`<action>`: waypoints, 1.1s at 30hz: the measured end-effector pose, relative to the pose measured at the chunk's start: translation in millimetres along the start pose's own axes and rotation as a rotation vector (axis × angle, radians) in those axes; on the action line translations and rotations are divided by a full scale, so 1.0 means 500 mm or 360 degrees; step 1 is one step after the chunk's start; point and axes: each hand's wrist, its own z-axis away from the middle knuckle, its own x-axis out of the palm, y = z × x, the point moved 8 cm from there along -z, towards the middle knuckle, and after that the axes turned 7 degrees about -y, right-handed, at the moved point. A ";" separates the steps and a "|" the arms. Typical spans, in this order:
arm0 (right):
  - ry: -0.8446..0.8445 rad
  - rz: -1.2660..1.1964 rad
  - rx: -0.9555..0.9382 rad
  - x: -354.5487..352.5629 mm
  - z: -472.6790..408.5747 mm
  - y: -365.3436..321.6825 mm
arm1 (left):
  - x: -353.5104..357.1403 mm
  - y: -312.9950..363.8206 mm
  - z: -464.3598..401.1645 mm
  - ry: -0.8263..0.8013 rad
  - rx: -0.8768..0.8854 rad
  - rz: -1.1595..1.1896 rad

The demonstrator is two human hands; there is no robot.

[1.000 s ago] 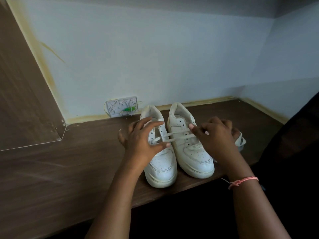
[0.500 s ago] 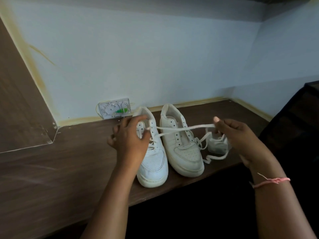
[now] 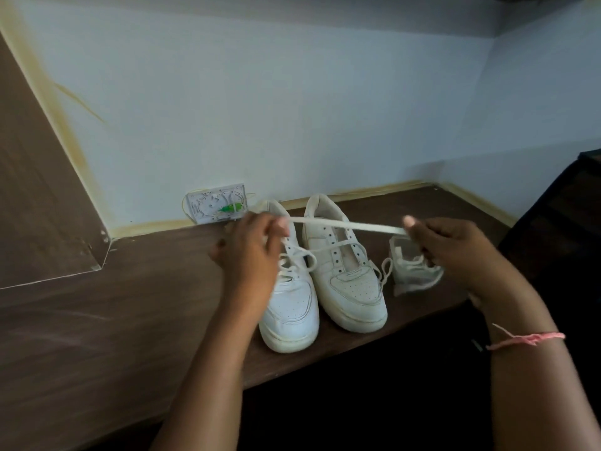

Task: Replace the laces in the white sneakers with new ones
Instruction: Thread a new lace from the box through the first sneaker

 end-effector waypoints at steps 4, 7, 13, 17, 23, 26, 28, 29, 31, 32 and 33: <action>0.0201 -0.0274 0.0036 -0.022 0.000 0.014 | -0.036 -0.030 0.005 0.0126 -0.0189 -0.0154; 0.0001 -0.0378 0.0035 0.061 -0.007 -0.012 | -0.001 0.055 0.013 -0.0023 0.0125 0.0081; -0.0278 -0.0962 0.0102 0.164 -0.009 -0.056 | 0.075 0.095 0.040 -0.0545 0.0233 0.0373; -0.0319 -0.1062 0.0126 0.188 -0.006 -0.068 | 0.093 0.076 0.040 -0.0769 0.0134 0.0565; -0.0197 -0.1027 0.0168 0.194 -0.005 -0.063 | 0.084 0.049 0.031 -0.0789 0.0107 0.0626; -0.0184 -0.1048 0.0179 0.210 -0.002 -0.067 | 0.086 0.060 0.037 -0.0850 0.0107 0.0661; -0.0194 -0.1038 0.0172 0.220 0.000 -0.072 | 0.093 0.069 0.044 -0.0937 0.0119 0.0623; -0.0205 -0.1030 0.0168 0.223 0.001 -0.074 | 0.095 0.067 0.044 -0.0954 0.0127 0.0609; -0.0171 -0.0994 0.0192 0.218 -0.003 -0.067 | 0.088 0.058 0.039 -0.0913 0.0132 0.0602; -0.0101 -0.0912 0.0213 0.208 -0.005 -0.059 | 0.081 0.048 0.034 -0.0861 0.0118 0.0603; 0.0004 -0.0720 0.0211 0.192 -0.006 -0.053 | 0.071 0.039 0.028 -0.0805 0.0097 0.0615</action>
